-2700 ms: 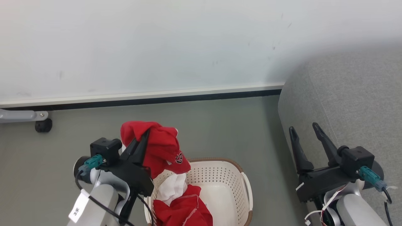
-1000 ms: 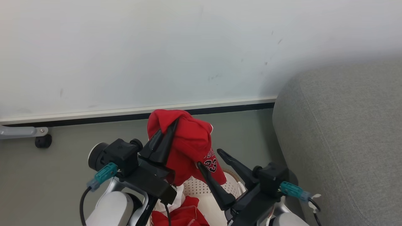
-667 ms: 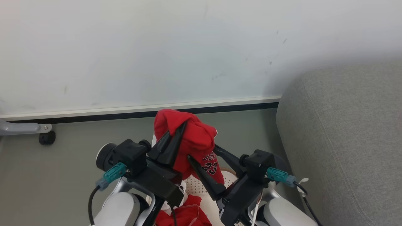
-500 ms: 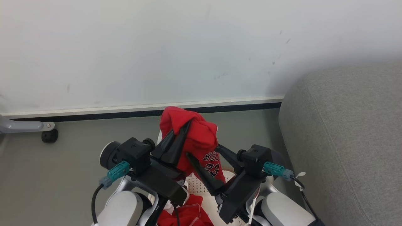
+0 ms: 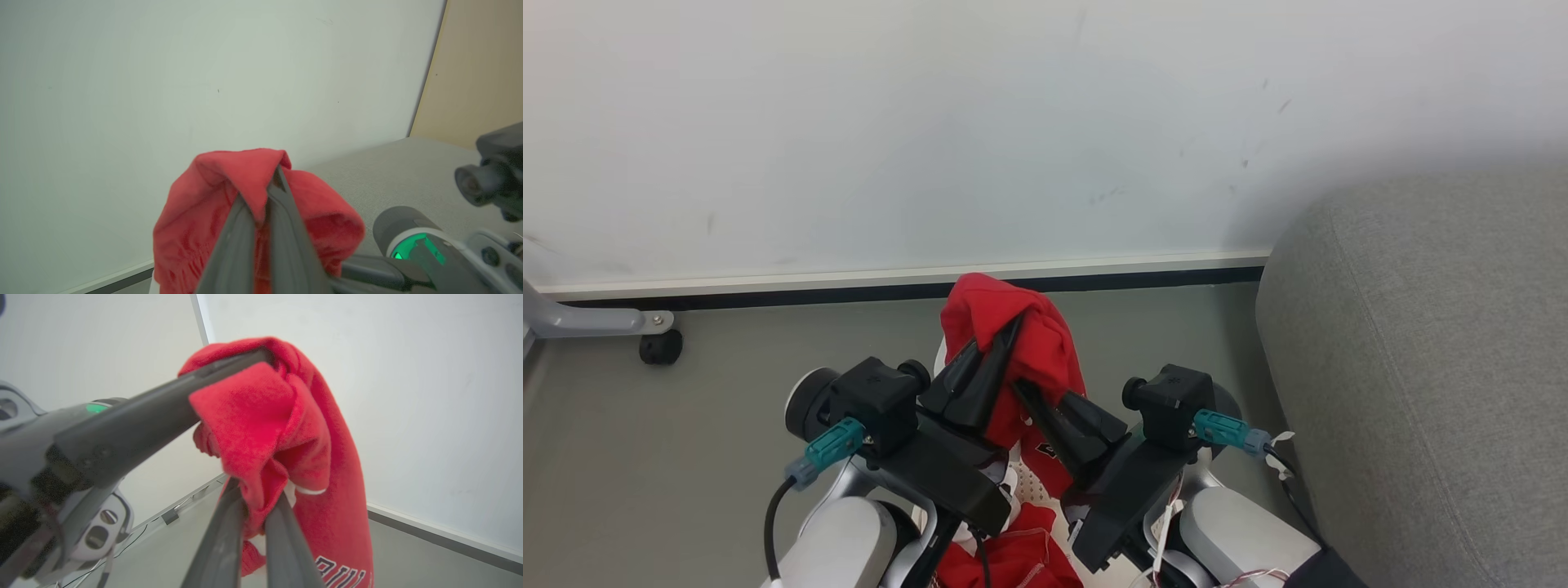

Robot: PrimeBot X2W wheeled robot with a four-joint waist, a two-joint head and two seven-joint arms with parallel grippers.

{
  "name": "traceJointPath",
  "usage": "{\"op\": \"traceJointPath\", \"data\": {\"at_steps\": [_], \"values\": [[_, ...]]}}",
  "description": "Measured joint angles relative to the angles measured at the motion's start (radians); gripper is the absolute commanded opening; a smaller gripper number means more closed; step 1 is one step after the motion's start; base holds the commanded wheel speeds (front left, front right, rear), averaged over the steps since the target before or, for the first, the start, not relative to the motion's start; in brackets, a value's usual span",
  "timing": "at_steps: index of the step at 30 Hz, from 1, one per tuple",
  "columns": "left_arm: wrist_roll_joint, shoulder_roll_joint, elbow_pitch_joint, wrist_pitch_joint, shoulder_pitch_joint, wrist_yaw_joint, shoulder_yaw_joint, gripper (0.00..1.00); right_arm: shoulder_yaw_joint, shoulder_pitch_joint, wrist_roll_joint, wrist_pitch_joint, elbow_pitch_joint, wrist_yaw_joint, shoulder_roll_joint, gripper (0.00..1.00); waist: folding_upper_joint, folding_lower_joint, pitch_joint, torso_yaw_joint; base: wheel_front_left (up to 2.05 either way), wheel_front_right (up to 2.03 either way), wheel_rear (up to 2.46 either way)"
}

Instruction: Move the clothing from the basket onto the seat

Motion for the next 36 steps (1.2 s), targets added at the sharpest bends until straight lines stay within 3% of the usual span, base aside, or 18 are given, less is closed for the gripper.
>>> {"op": "traceJointPath", "data": {"at_steps": [3, 6, 7, 8, 15, 36], "values": [[-0.001, 0.003, 0.000, 0.003, 0.000, 0.000, 0.000, 0.00, 0.001, -0.006, 0.008, -0.014, 0.015, -0.007, 0.000, 0.00, 0.0000, 0.0000, -0.001, -0.002, 0.00, 0.00, 0.00], [-0.001, 0.007, -0.003, 0.003, 0.000, 0.000, 0.000, 0.44, -0.007, -0.016, 0.013, -0.029, 0.034, -0.007, 0.000, 0.00, 0.0000, 0.0000, -0.002, -0.005, 0.00, 0.00, 0.00], [-0.001, 0.011, -0.006, 0.003, 0.000, 0.000, 0.001, 0.76, -0.013, -0.019, 0.016, -0.037, 0.040, -0.007, 0.000, 0.00, 0.0000, 0.0000, -0.003, -0.006, 0.00, 0.00, 0.00], [-0.001, 0.013, -0.008, 0.003, 0.000, 0.000, 0.001, 0.99, -0.021, -0.019, 0.016, -0.043, 0.046, -0.007, 0.000, 0.00, 0.0000, 0.0000, -0.004, -0.007, 0.00, 0.00, 0.00], [-0.001, 0.029, -0.035, 0.012, 0.014, -0.001, -0.008, 1.00, -0.067, -0.024, 0.016, -0.077, 0.088, -0.007, -0.003, 0.00, 0.0000, 0.0000, -0.008, -0.016, 0.00, 0.00, 0.00], [0.045, 0.091, -0.074, 0.078, 0.132, -0.025, -0.113, 1.00, -0.152, -0.038, 0.017, -0.117, 0.166, -0.023, -0.092, 0.00, 0.0000, -0.0002, 0.010, -0.049, 0.00, 0.00, 0.00]]}}
